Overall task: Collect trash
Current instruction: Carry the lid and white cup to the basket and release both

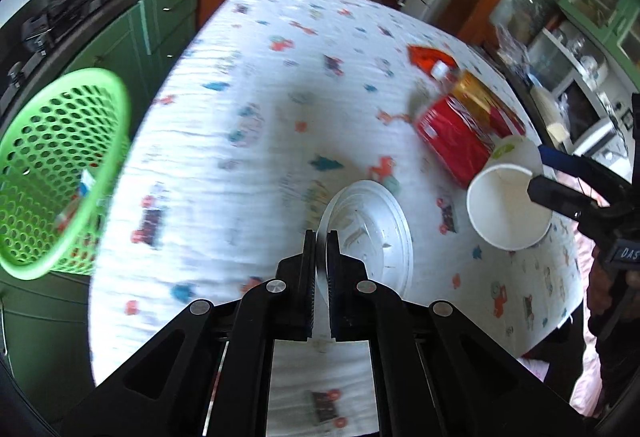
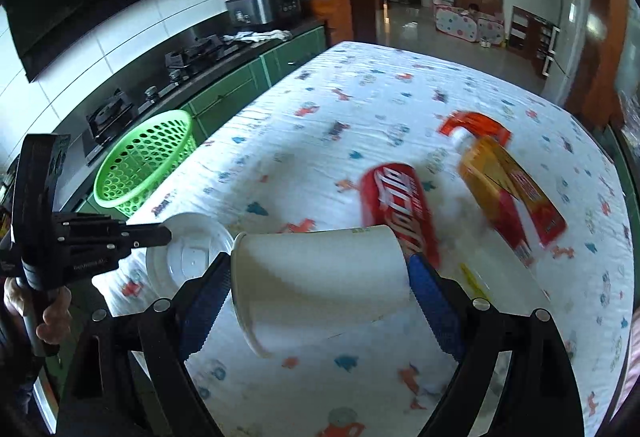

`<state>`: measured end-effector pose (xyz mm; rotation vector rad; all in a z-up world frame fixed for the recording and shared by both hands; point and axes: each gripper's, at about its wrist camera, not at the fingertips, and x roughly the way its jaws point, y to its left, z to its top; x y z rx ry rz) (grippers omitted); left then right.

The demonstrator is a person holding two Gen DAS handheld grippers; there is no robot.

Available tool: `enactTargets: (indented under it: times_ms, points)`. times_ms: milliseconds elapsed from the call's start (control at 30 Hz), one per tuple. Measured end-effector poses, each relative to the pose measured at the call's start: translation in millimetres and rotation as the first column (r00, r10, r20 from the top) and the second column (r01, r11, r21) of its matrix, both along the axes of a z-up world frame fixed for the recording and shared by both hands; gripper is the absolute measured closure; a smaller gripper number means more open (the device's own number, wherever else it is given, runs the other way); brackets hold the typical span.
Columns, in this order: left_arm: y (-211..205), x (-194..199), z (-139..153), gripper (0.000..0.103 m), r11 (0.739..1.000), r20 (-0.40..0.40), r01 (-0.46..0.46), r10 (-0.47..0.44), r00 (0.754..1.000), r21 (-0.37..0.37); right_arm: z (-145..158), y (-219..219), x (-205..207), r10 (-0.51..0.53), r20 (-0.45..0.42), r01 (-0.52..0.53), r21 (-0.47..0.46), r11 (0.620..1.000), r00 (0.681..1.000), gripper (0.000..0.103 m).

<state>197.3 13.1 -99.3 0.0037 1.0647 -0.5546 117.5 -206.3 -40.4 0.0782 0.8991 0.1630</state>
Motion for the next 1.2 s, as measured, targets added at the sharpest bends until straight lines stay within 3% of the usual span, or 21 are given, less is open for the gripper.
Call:
enactTargets:
  times_ms: [233, 433, 733, 1000, 1067, 1200]
  points:
    - [74.0, 33.6, 28.3, 0.099, 0.988, 0.06, -0.157, 0.156, 0.986, 0.002, 7.5, 60.6, 49.5, 0.114, 0.014, -0.114, 0.023, 0.993, 0.993, 0.018]
    - [150.7, 71.7, 44.9, 0.099, 0.95, 0.115, -0.31, 0.305, 0.946, 0.032, 15.2, 124.2, 99.1, 0.215, 0.037, -0.217, 0.06, 0.974, 0.976, 0.018]
    - [233.0, 111.5, 9.3, 0.099, 0.881, 0.047, -0.464, 0.462, 0.886, 0.09, 13.1, 216.2, 164.1, 0.314, 0.029, -0.316, 0.091, 0.944, 0.949, 0.018]
    - [270.7, 115.8, -21.6, 0.094, 0.833, -0.037, -0.545, 0.551, 0.834, 0.097, -4.6, 271.1, 212.1, 0.345, -0.022, -0.338, 0.157, 0.928, 0.938, 0.018]
    - [277.8, 114.8, -25.4, 0.082, 0.821, -0.053, -0.562, 0.568, 0.821, 0.098, -8.7, 283.4, 220.5, 0.348, -0.026, -0.34, 0.154, 0.928, 0.937, 0.018]
    - [285.4, 109.4, -26.5, 0.074, 0.812, -0.056, -0.576, 0.582, 0.811, 0.097, -14.0, 298.8, 229.1, 0.354, -0.033, -0.343, 0.181, 0.922, 0.935, 0.017]
